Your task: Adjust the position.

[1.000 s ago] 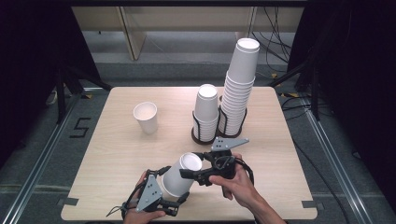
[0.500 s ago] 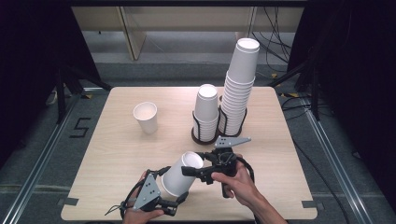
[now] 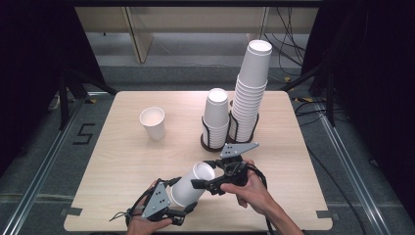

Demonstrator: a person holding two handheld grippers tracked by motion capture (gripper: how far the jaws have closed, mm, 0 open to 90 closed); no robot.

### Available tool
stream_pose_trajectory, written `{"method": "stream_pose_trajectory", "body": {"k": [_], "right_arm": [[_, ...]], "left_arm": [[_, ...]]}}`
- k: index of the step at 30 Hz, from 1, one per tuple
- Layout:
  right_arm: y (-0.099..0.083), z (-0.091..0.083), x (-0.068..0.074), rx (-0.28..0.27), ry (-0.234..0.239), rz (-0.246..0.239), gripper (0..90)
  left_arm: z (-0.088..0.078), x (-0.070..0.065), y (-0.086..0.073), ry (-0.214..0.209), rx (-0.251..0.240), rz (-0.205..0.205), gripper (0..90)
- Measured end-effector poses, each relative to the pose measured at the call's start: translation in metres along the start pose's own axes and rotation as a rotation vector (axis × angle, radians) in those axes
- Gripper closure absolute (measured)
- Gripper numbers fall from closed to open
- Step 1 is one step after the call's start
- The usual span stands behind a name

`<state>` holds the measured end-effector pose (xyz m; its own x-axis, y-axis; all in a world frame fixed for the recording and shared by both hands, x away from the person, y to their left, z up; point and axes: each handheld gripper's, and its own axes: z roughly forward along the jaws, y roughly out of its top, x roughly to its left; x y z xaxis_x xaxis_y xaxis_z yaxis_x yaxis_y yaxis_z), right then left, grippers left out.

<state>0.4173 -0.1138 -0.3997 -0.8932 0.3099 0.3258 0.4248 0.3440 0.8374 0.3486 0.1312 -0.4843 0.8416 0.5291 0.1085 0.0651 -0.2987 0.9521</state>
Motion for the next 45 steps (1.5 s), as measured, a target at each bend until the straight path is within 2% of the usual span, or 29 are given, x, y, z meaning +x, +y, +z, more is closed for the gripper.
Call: {"method": "stream_pose_trajectory", "body": {"k": [3,4,5,6,7,9,10,11,14,18,20,22,27,31,33,36,37,38,40,42,43,45], "right_arm": [[0.003,-0.003,0.002,0.036,-0.001,-0.075,18.5],[0.004,-0.005,0.003,0.046,-0.013,-0.077,18.5],[0.005,-0.007,0.004,0.055,-0.028,-0.101,18.2],[0.006,-0.009,0.005,0.075,-0.019,-0.118,17.3],[0.007,-0.011,0.006,0.090,-0.039,-0.139,16.5],[0.008,-0.013,0.009,0.121,-0.032,-0.147,16.1],[0.009,-0.014,0.010,0.127,-0.043,-0.159,16.0],[0.009,-0.015,0.010,0.126,-0.058,-0.183,16.2],[0.010,-0.016,0.012,0.170,-0.081,-0.224,16.3],[0.009,-0.015,0.015,0.225,-0.105,-0.285,16.3],[0.009,-0.015,0.016,0.237,-0.097,-0.298,16.4],[0.008,-0.013,0.018,0.274,-0.106,-0.337,16.6],[0.005,-0.007,0.024,0.347,-0.116,-0.443,18.6],[0.001,-0.001,0.027,0.402,-0.089,-0.480,18.6],[-0.002,0.004,0.030,0.445,-0.076,-0.515,18.6],[-0.005,0.009,0.033,0.473,-0.064,-0.543,18.6],[-0.006,0.011,0.034,0.488,-0.067,-0.556,18.6],[-0.007,0.012,0.036,0.510,-0.082,-0.550,18.6],[-0.009,0.016,0.036,0.542,-0.073,-0.586,18.5],[-0.011,0.021,0.037,0.569,-0.066,-0.589,17.8],[-0.011,0.023,0.036,0.579,-0.075,-0.634,17.5],[-0.013,0.027,0.037,0.607,-0.069,-0.653,17.6]], "left_arm": [[-0.003,0.001,0.001,-0.024,0.034,0.035,14.1],[-0.003,0.001,0.001,-0.028,0.041,0.053,14.1],[-0.003,0.001,0.001,-0.042,0.058,0.056,14.2],[-0.003,0.001,0.000,-0.046,0.061,0.062,14.2],[-0.003,0.001,0.000,-0.047,0.076,0.068,14.3],[-0.002,0.002,0.000,-0.069,0.104,0.072,14.5],[-0.002,0.003,0.000,-0.089,0.122,0.057,14.4],[-0.002,0.003,-0.001,-0.085,0.124,0.063,14.4],[-0.002,0.003,0.001,-0.094,0.155,0.079,14.7],[-0.002,0.004,0.005,-0.125,0.210,0.094,14.8],[-0.002,0.003,0.005,-0.126,0.215,0.098,14.8],[-0.002,0.004,0.006,-0.134,0.235,0.123,14.8],[-0.002,0.002,0.006,-0.150,0.285,0.136,15.2],[0.000,-0.001,0.004,-0.169,0.317,0.155,15.2],[0.000,-0.001,0.004,-0.179,0.322,0.157,15.2],[-0.001,-0.001,0.006,-0.189,0.337,0.181,15.2],[-0.002,-0.001,0.006,-0.185,0.336,0.184,15.3],[-0.002,-0.002,0.006,-0.198,0.341,0.187,15.3],[-0.003,-0.002,0.007,-0.198,0.346,0.205,15.3],[-0.002,-0.003,0.007,-0.205,0.336,0.203,15.3],[-0.003,-0.004,0.007,-0.210,0.343,0.202,15.3],[-0.002,-0.004,0.008,-0.216,0.348,0.214,15.3]]}}
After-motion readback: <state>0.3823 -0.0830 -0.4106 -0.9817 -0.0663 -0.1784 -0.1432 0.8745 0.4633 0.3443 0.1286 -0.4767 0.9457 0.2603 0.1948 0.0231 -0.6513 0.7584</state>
